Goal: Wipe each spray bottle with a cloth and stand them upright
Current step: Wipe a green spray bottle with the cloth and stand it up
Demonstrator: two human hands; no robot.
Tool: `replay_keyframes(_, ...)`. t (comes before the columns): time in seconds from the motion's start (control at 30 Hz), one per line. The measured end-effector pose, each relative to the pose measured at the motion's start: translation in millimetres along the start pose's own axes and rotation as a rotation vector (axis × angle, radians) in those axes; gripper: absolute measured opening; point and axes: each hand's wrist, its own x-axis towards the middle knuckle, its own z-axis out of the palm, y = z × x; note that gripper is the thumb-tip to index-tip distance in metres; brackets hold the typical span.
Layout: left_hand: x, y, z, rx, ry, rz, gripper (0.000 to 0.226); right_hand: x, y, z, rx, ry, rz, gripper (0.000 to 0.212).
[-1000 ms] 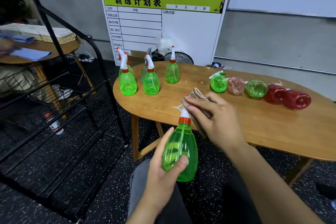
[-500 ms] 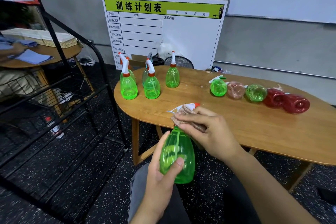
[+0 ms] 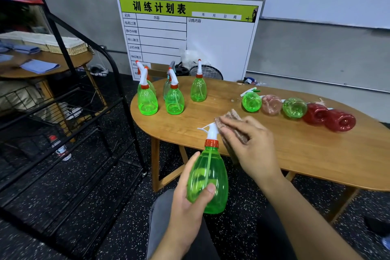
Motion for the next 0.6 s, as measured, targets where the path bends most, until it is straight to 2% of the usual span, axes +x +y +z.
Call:
replay_keyframes(0.07,0,-1,1,0.004,-0.009,0.009,0.082,-1,2,1,-0.029,0.070,0.013,0.036)
replay_keyframes(0.2,1,1,-3,-0.022,0.024,0.005,0.080,-11,-5,7,0.207,-0.221,-0.017,0.032)
replay_keyframes(0.23,2,1,-3,-0.017,0.022,0.011,0.079,-10,-6,7,0.203,-0.226,-0.034,0.032)
replay_keyframes(0.33,2,0,-2,-0.014,0.009,0.013,0.076,-1,-1,2,0.108,-0.008,0.014,0.034)
replay_keyframes(0.4,1,-1,-1,-0.013,-0.004,0.019,0.077,0,1,2,0.100,0.056,0.065,0.037)
replay_keyframes(0.53,2,-3,-5,-0.019,0.022,0.012,0.079,-11,-8,9,0.281,-0.211,0.030,0.031)
replay_keyframes(0.6,3,-3,-6,-0.009,0.027,0.011,0.080,-11,-7,10,0.261,-0.245,-0.028,0.030)
